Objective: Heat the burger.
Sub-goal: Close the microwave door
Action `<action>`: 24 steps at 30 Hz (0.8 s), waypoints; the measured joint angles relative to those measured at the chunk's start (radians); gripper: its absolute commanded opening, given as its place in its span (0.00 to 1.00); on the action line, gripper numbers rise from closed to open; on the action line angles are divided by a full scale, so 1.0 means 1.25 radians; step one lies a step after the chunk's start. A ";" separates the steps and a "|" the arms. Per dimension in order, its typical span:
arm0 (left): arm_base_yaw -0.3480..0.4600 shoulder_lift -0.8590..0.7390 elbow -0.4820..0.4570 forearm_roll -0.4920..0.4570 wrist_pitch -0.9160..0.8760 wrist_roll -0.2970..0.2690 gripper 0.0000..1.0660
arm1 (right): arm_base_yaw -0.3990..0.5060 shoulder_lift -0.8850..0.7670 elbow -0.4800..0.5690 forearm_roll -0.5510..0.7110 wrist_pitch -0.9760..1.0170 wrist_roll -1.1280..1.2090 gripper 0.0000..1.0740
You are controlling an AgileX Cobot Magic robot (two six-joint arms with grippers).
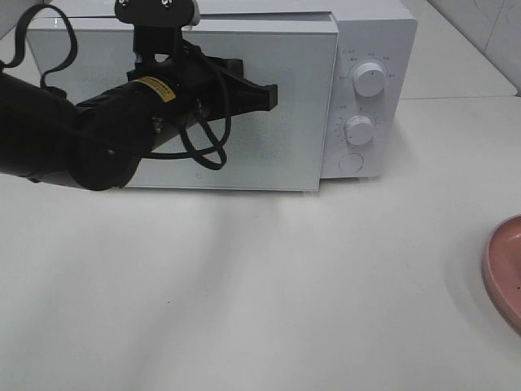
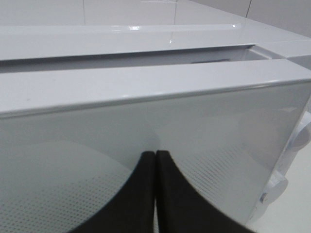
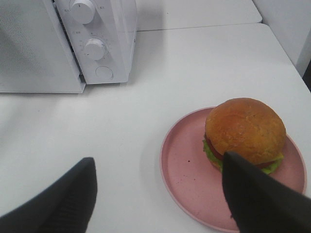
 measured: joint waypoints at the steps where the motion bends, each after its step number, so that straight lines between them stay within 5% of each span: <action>1: 0.000 0.000 0.000 0.000 0.000 0.000 0.00 | 0.000 0.000 0.000 0.000 0.000 0.000 0.65; 24: -0.037 0.078 -0.144 -0.136 0.086 0.149 0.00 | 0.000 0.000 0.000 0.000 0.000 0.000 0.65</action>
